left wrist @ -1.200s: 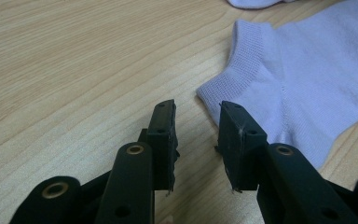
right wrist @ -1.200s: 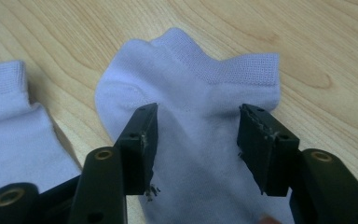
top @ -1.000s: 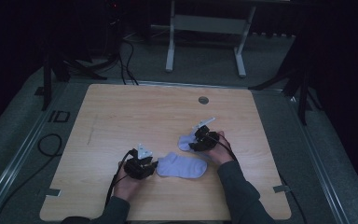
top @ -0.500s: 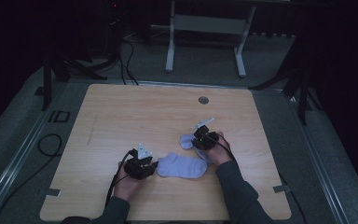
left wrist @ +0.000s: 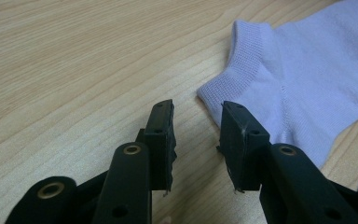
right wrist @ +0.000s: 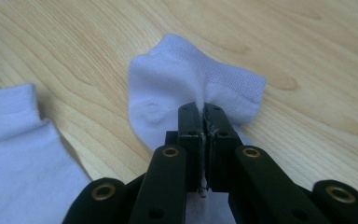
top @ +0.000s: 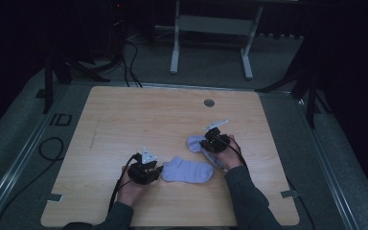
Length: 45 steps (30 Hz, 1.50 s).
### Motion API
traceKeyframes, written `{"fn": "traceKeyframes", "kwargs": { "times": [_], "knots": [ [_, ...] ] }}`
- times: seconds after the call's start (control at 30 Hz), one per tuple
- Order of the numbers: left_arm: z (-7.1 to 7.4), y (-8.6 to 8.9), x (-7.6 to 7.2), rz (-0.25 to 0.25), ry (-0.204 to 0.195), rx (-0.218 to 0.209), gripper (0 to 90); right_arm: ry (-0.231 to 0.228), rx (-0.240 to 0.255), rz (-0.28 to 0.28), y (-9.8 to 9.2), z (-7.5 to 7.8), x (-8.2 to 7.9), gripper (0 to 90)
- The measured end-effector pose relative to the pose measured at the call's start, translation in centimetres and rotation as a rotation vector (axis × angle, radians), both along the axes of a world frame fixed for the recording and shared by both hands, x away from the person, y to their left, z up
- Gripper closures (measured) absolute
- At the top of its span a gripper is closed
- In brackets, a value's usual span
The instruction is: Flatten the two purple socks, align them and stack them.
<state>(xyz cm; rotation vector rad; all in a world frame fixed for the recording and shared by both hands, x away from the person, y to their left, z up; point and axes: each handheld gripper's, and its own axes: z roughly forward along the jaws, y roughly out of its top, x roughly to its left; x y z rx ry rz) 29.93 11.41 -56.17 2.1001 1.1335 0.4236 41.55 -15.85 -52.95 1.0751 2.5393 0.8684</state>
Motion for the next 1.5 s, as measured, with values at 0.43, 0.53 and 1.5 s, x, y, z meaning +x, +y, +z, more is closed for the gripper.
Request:
{"fn": "traceKeyframes", "kwargs": {
  "times": [0.43, 0.53, 1.5],
  "knots": [
    [0.0, 0.0, 0.0, 0.004, -0.001, 0.001, 65.6, -0.091, 0.090, 0.044, -1.4, 2.9, -2.6, 86.6],
    [0.0, 0.0, 0.0, 0.005, -0.002, -0.001, 65.6, -0.121, 0.116, 0.059, -1.7, 4.0, -3.3, 86.3],
    [0.0, -0.1, 0.0, 0.007, -0.004, -0.001, 65.5, -0.193, 0.132, 0.212, 0.3, 6.4, -7.2, 86.2]
  ]
}}
